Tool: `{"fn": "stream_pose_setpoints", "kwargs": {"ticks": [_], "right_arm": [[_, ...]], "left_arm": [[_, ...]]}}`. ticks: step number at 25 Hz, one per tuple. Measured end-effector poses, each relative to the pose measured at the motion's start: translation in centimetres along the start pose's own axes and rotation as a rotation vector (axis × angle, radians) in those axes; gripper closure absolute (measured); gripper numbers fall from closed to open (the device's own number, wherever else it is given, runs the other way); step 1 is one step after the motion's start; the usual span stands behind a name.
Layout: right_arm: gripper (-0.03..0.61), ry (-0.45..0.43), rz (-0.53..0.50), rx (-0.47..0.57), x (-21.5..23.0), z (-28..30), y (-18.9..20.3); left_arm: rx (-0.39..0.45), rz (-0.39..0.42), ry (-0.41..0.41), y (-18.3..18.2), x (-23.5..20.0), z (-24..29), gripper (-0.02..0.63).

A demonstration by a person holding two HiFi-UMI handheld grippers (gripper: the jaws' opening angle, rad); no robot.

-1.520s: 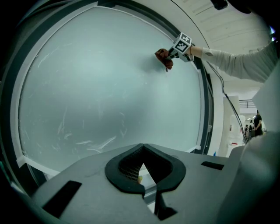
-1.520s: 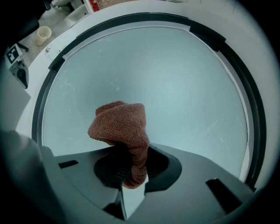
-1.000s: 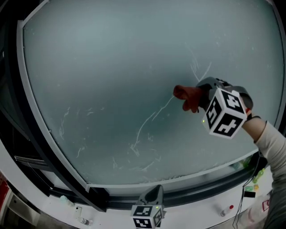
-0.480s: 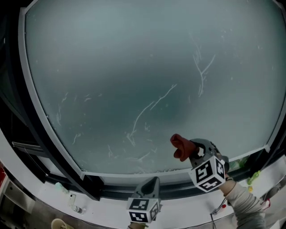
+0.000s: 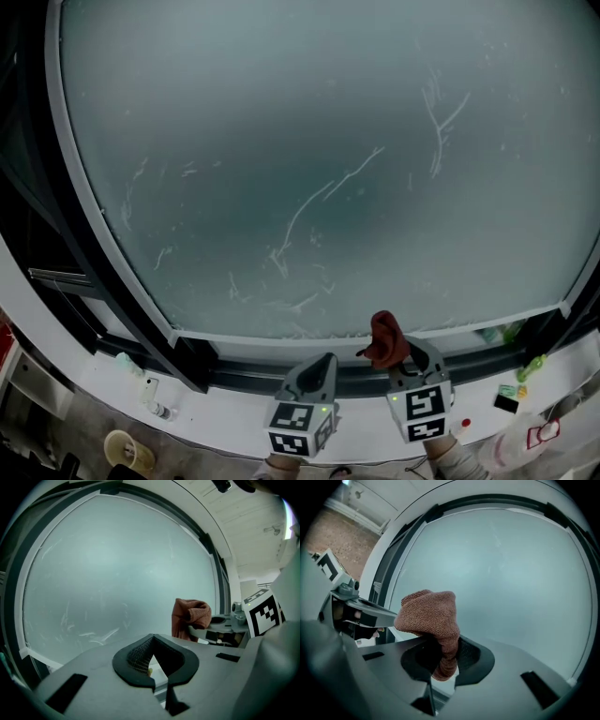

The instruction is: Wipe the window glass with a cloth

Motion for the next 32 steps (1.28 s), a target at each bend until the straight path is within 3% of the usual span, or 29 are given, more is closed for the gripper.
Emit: {"fn": "stream_pose_setpoints", "kwargs": {"ticks": [8, 15, 32], "right_arm": [[0.531, -0.047, 0.139, 0.018, -1.4, -1.5, 2.7], [0.531, -0.095, 0.148, 0.014, -1.9, -1.9, 3.1], [0.531, -0.108, 0.178, 0.059, -1.6, -2.2, 2.3]], "left_arm": [[-0.02, 0.0, 0.009, 1.2, 0.9, -0.2, 0.609], [-0.047, -0.017, 0.003, 2.1, 0.9, 0.3, 0.609], [-0.028, -0.014, -0.017, 1.5, 0.1, -0.2, 0.609]]}}
Point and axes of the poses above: the fingertips, and each gripper's own axes: z forward along the fingers, x to its right, y out of its underside, the point moved 4 cm from there along -z, backward along the fingers, and after that the axes turned 13 degrees about -x, right-handed, at the moved point
